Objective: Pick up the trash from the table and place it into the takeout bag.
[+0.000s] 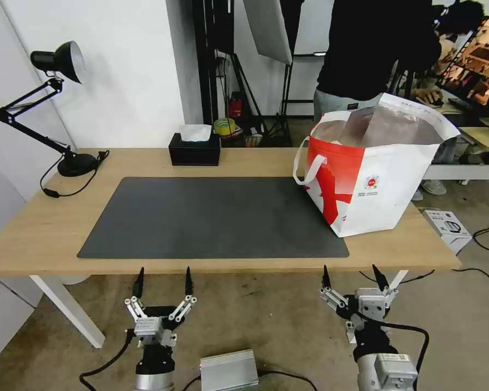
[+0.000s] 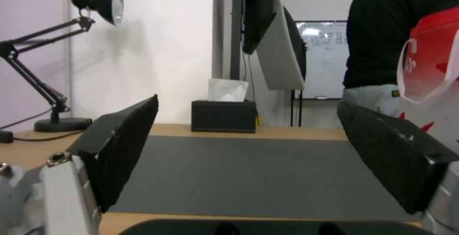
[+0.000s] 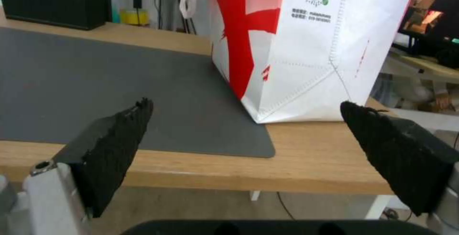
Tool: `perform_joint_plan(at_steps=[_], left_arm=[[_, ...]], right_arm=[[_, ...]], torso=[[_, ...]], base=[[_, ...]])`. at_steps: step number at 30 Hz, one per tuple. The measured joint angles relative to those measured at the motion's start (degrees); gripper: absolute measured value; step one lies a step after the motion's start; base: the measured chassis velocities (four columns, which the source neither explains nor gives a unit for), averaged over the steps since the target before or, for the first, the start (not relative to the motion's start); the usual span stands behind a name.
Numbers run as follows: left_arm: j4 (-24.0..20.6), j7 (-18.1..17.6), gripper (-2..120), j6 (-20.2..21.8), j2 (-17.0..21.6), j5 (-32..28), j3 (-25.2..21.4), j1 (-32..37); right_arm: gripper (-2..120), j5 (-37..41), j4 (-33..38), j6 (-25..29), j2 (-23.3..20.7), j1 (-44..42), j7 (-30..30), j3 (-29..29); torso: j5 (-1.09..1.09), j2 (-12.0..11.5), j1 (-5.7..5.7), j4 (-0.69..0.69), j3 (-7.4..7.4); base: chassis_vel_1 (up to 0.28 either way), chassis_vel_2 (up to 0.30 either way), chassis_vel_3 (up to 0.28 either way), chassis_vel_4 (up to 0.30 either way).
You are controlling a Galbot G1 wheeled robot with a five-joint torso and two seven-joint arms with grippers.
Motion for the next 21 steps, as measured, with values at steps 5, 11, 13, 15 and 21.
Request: perform_joint_plan(at_steps=[5, 11, 13, 15, 21], left_arm=[[0.47, -0.40, 100, -0.06, -0.14, 0.20, 0.19, -0.19], [0.92, -0.91, 100, -0.11, -0.13, 0.59, 0.19, -0.36], [0.94, -0.92, 100, -0.11, -0.13, 0.59, 0.19, -0.37], [0.95, -0.93, 100, -0.11, -0.13, 0.59, 0.20, -0.37], [0.97, -0.95, 100, -0.11, -0.12, 0.57, 0.22, -0.37]], right_arm=[[100, 0.00, 0.00, 0.00, 0.00, 0.00, 0.00, 0.00], [100, 0.00, 0.00, 0.00, 0.00, 0.00, 0.00, 0.00], [100, 0.00, 0.00, 0.00, 0.00, 0.00, 0.00, 0.00], [100, 0.00, 0.00, 0.00, 0.00, 0.00, 0.00, 0.00], [100, 0.00, 0.00, 0.00, 0.00, 0.00, 0.00, 0.00]], torso=[[0.06, 0.00, 0.00, 0.00, 0.00], [0.02, 0.00, 0.00, 0.01, 0.00], [0.01, 0.00, 0.00, 0.00, 0.00], [0.00, 0.00, 0.00, 0.00, 0.00], [-0.01, 0.00, 0.00, 0.00, 0.00]], base=[[0.000, 0.000, 0.000, 0.000], [0.000, 0.000, 0.000, 0.000], [0.000, 0.000, 0.000, 0.000], [0.000, 0.000, 0.000, 0.000], [0.000, 0.000, 0.000, 0.000]])
